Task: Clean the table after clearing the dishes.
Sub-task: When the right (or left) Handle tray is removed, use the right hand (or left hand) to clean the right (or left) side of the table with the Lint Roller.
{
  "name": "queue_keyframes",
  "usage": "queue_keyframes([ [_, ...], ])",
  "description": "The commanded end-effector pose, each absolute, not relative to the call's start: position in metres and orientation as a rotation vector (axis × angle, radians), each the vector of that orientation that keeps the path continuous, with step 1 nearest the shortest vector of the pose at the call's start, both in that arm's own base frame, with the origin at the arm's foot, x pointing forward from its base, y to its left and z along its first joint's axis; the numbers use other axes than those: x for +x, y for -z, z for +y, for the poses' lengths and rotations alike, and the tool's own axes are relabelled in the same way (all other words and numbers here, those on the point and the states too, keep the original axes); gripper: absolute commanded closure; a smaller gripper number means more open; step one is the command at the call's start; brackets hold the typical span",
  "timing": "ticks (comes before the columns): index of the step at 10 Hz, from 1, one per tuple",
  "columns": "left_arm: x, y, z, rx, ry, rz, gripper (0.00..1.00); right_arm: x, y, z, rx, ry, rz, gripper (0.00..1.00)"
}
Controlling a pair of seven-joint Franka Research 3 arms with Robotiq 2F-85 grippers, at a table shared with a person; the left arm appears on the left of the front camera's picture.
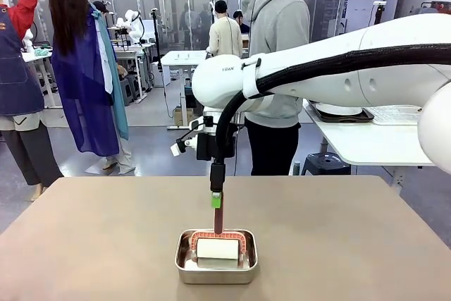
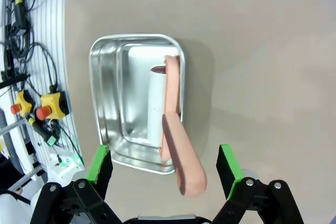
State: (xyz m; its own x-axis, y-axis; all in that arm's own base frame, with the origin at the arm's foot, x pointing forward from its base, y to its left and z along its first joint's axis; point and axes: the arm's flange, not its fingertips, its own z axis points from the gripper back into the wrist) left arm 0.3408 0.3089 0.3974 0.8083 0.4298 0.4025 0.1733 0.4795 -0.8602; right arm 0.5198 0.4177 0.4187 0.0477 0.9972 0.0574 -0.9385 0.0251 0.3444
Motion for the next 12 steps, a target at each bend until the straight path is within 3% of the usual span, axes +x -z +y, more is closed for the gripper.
queue_keyframes([
  [1,0.337,-0.398,0.31,-1.079,-0.162,-0.628,0.04,0.508,-0.406,0.413,0.236,-1.502,0.154,0.0],
  [8,0.337,-0.398,0.31,-1.079,-0.162,-0.628,0.04,0.511,-0.395,0.399,0.217,-1.507,0.141,0.0],
  [9,0.337,-0.398,0.31,-1.079,-0.162,-0.628,0.04,0.511,-0.394,0.402,0.228,-1.507,0.123,0.58],
  [10,0.337,-0.398,0.31,-1.079,-0.162,-0.628,0.04,0.512,-0.393,0.405,0.22,-1.515,0.134,0.58],
  [11,0.337,-0.398,0.31,-1.079,-0.162,-0.628,0.04,0.512,-0.391,0.406,0.215,-1.513,0.143,1.0],
  [12,0.337,-0.398,0.31,-1.079,-0.162,-0.628,0.04,0.512,-0.389,0.407,0.22,-1.511,0.147,0.62],
])
